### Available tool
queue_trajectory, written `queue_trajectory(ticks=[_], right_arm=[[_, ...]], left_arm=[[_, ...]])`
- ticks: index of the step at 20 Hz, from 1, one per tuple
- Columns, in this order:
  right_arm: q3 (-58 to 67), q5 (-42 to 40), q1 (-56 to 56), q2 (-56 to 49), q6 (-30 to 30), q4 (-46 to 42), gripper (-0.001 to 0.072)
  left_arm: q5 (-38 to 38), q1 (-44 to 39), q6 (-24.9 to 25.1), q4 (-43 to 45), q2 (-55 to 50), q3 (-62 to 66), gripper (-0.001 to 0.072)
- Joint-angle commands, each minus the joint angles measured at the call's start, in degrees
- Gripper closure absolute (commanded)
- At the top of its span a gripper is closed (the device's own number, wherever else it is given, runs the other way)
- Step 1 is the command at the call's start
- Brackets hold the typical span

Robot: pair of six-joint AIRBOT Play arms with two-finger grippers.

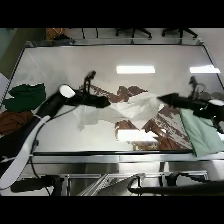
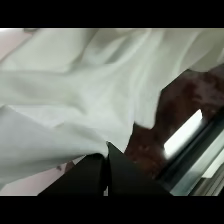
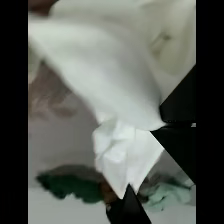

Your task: Fold the shirts.

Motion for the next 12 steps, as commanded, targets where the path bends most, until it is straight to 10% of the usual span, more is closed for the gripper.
queue_trajectory(ticks=[1,7,12], right_arm=[[17.29,6.34,-3.48,4.92,2.38,14.58,0.0693],[54.25,-1.53,-10.36,11.98,5.31,13.88,0.0693],[62.69,-6.19,-10.71,17.4,6.97,4.39,0.0693]], left_arm=[[-5.14,4.87,-1.99,-0.13,10.8,13.33,0.0688],[-10.58,15.02,-4.66,-0.04,23.45,46.1,0.0688],[-10.01,21.44,-3.93,-0.02,33.66,43.04,0.0687]])
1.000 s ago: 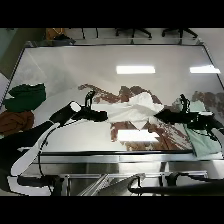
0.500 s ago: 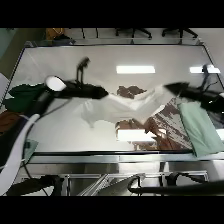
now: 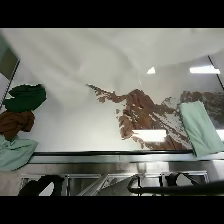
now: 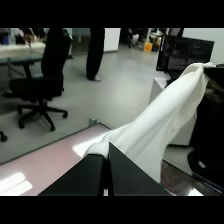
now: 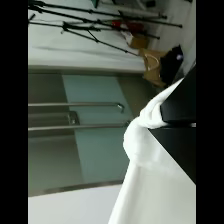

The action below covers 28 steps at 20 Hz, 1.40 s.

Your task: Fold the shirts.

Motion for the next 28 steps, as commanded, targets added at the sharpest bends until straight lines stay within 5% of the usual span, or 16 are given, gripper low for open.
queue_trajectory(ticks=[1,5,10,14,19,20,21,22,25,27,28], right_arm=[[5.22,-3.17,-0.66,3.06,1.53,-5.66,0.0693],[2.43,4.83,-0.61,-0.87,5.38,-6.54,0.0693],[-16.72,6.69,4.98,-7.13,4.39,-10.88,0.0692],[-36.44,-9.2,18.51,-14.95,3.48,-26.64,0.0692],[-42.95,-27.47,28.39,-31.98,-0.42,-25.66,0.0681],[-42.69,-27.63,29.09,-34.16,-1.81,-23.69,0.058],[-42.14,-27.3,29.24,-35.67,-2.51,-21.97,0.0438],[-41.57,-26.82,29.03,-35.89,-2.54,-21.77,0.0415],[-37.77,-19.15,25.18,-33.35,-2.45,-25.35,0.0404],[-34.71,-15.89,21.29,-31.54,1.42,-30.05,0.0255],[-33.03,-14.73,19.15,-31.26,4.85,-33.48,0.0252]], left_arm=[[-0.17,5.62,1.03,0.61,7.15,-3.28,0.0687],[-0.63,11.02,2.78,0.33,6.88,-11.93,0.0688],[0.96,0.48,8.66,1.99,-8.44,-21.16,0.0687],[6.08,-5.29,10.01,9.03,-28.85,-22.47,0.0687],[4.63,-3.63,6.84,9.25,-55.93,-7.96,0.0677],[4.0,-3.34,4.13,9.27,-58.62,-5.18,0.0581],[2.82,-2.97,1.97,9.27,-60.3,-2.71,0.0226],[0.74,-2.25,-0.09,9.35,-60.96,-0.66,0.0037],[-10.01,1.55,-4.09,9.49,-57.48,0.92,0.004],[-18.23,4.31,-5.92,9.51,-52.54,-3.15,0.0039],[-21.44,5.42,-6.84,9.66,-49.37,-7.26,0.004]])
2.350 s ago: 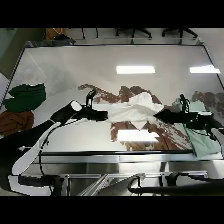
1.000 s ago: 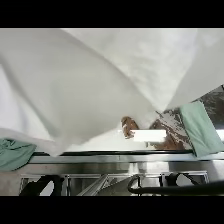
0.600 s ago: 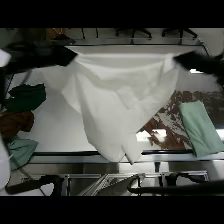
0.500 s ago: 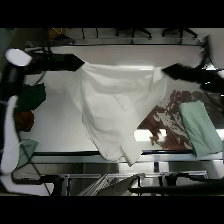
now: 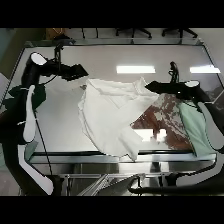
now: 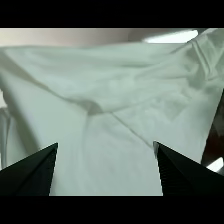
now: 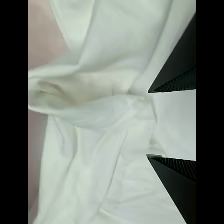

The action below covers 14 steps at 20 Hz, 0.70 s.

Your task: Fold the shirts.

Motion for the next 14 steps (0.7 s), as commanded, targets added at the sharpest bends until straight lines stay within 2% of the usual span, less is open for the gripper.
queue_trajectory(ticks=[1,3,6,9,10,11,14], right_arm=[[5.01,5.66,-6.05,0.87,8.28,-9.6,0.0251],[6.16,7.52,-9.68,-0.17,13.05,-11.43,0.0251],[6.97,10.38,-12.9,-3.72,14.16,-11.3,0.0253],[6.99,10.43,-13.16,-7.21,14.1,-10.1,0.0272],[7.02,10.43,-13.11,-8.31,13.68,-8.85,0.0333],[7.02,10.16,-13.11,-9.33,12.52,-7.19,0.0345],[7.98,9.88,-12.96,-12.55,11.69,-6.29,0.0318]], left_arm=[[-13.42,3.96,-4.63,0.52,8.22,-9.66,0.004],[-14.4,4.37,-4.5,0.55,15.58,-22.84,0.0039],[-8.96,3.06,-4.22,0.44,28.33,-46.8,0.004],[-1.42,0.07,-5.27,0.31,39.08,-68.19,0.004],[0.96,-1.16,-5.84,-0.17,41.53,-73.77,0.004],[4.11,-2.67,-6.45,-0.96,43.87,-79.1,0.004],[16.61,-7.61,-6.86,-9.88,48.57,-90.55,0.004]])
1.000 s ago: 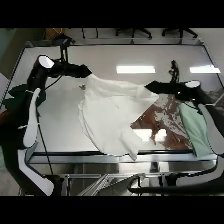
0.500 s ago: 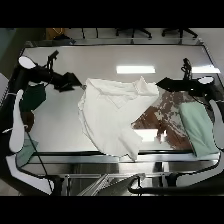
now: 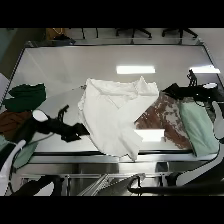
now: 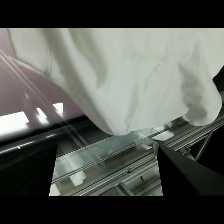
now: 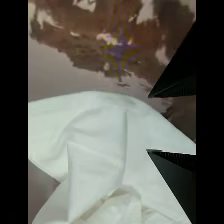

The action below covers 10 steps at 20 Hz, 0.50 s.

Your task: Fold the shirts.

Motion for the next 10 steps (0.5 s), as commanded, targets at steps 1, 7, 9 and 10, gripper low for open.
queue_trajectory(ticks=[1,7,9,10], right_arm=[[1.25,0.37,0.22,-4.28,-0.85,1.44,0.023],[4.81,1.38,2.75,-8.46,-2.29,2.19,0.0211],[6.36,1.36,3.76,-8.98,-2.34,2.32,0.0212],[6.97,1.36,4.11,-9.16,-2.34,2.34,0.0212]], left_arm=[[15.72,-5.81,-0.81,-9.51,6.38,-14.53,0.004],[29.33,-16.31,-0.46,-13.35,-0.17,-11.89,0.0041],[31.47,-17.42,1.2,-13.31,-4.96,-8.37,0.0284],[31.36,-17.44,2.12,-13.22,-7.15,-6.62,0.0475]])
